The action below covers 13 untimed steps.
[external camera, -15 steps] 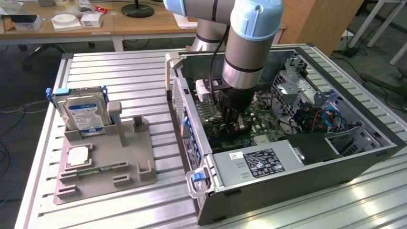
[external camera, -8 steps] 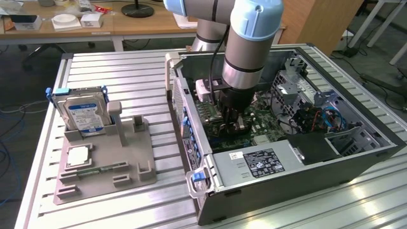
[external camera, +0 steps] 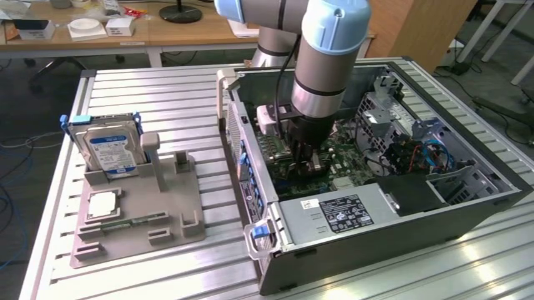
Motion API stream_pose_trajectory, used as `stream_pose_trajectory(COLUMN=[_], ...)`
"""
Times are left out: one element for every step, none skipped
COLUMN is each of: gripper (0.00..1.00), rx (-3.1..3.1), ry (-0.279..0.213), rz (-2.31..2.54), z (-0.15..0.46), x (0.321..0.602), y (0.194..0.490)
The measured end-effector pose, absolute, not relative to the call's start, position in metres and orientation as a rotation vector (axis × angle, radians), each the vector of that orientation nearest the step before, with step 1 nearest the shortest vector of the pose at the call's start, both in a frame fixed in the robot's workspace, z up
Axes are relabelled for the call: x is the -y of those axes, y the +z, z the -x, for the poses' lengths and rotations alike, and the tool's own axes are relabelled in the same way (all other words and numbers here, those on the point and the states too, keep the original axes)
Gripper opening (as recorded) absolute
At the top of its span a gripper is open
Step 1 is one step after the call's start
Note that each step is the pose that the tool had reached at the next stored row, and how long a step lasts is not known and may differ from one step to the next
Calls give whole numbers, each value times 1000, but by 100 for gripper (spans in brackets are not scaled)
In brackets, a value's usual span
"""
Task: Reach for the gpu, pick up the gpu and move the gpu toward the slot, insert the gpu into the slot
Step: 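Insert the gpu into the slot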
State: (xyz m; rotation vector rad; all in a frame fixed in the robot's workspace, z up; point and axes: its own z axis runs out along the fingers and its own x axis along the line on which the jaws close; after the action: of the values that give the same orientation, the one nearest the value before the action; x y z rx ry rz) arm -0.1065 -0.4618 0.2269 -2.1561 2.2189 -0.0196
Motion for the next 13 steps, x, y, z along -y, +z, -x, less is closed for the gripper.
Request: stream_pose_trajectory(gripper=[26, 26, 26, 26, 26, 26, 26, 26, 26, 27, 27, 33, 33], rx=[-2219, -2218, -2218, -2218, -2218, -2218, -2218, -2218, -2218, -2215, -2216, -2216, -2218], ry=[-20, -19, -19, -19, -19, -19, -19, -19, -19, -16, -17, -18, -19], rz=[2156, 2155, 2154, 2154, 2154, 2154, 2154, 2154, 2154, 2151, 2151, 2152, 2154], z=[106, 107, 107, 107, 107, 107, 107, 107, 107, 107, 106, 107, 107], x=[462, 462, 462, 462, 462, 462, 462, 462, 462, 461, 461, 461, 462], y=[227, 226, 226, 226, 226, 226, 226, 226, 226, 225, 225, 226, 227])
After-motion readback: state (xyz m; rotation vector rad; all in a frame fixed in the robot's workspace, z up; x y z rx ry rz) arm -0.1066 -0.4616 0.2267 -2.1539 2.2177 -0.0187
